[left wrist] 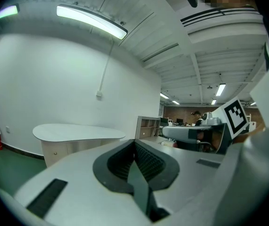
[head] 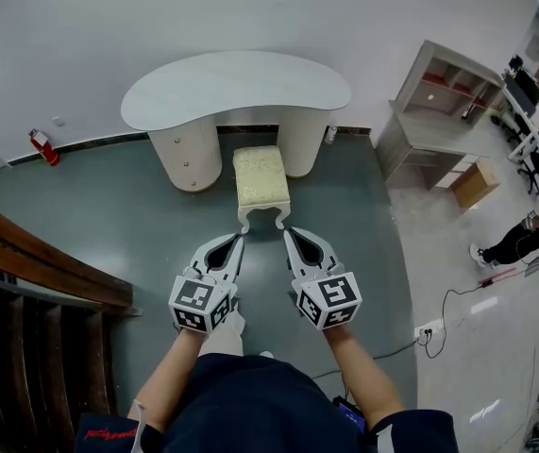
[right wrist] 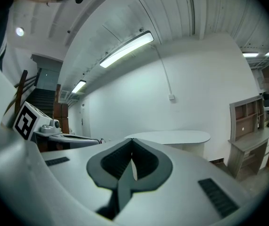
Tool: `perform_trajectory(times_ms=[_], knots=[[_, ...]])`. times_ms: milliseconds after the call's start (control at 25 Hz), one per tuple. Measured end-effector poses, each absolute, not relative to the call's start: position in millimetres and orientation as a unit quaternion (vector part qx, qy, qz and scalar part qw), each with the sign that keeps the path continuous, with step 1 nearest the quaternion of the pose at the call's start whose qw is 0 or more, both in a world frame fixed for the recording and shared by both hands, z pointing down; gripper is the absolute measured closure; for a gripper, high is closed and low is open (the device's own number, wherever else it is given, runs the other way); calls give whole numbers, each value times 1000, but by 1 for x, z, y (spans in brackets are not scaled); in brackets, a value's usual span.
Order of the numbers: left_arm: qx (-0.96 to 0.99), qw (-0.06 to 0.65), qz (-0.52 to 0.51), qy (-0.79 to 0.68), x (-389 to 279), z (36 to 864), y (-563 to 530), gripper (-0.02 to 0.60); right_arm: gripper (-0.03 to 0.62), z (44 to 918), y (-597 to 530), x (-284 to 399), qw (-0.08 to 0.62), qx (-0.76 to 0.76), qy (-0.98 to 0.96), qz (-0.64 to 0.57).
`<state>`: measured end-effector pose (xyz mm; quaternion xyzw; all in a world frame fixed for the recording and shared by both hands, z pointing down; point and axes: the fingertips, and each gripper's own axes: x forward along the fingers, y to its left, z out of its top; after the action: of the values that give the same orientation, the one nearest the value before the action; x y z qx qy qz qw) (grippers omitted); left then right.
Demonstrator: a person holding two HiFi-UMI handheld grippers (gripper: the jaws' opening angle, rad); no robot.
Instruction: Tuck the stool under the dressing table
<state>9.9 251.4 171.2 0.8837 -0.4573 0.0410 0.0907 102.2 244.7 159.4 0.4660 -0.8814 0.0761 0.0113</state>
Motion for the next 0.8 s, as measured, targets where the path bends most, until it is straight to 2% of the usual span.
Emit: perform_trajectory(times_ms=[800], knots=[[896, 132, 19, -424, -53, 179, 62, 566, 579, 171, 62, 38, 52, 478, -872, 91]])
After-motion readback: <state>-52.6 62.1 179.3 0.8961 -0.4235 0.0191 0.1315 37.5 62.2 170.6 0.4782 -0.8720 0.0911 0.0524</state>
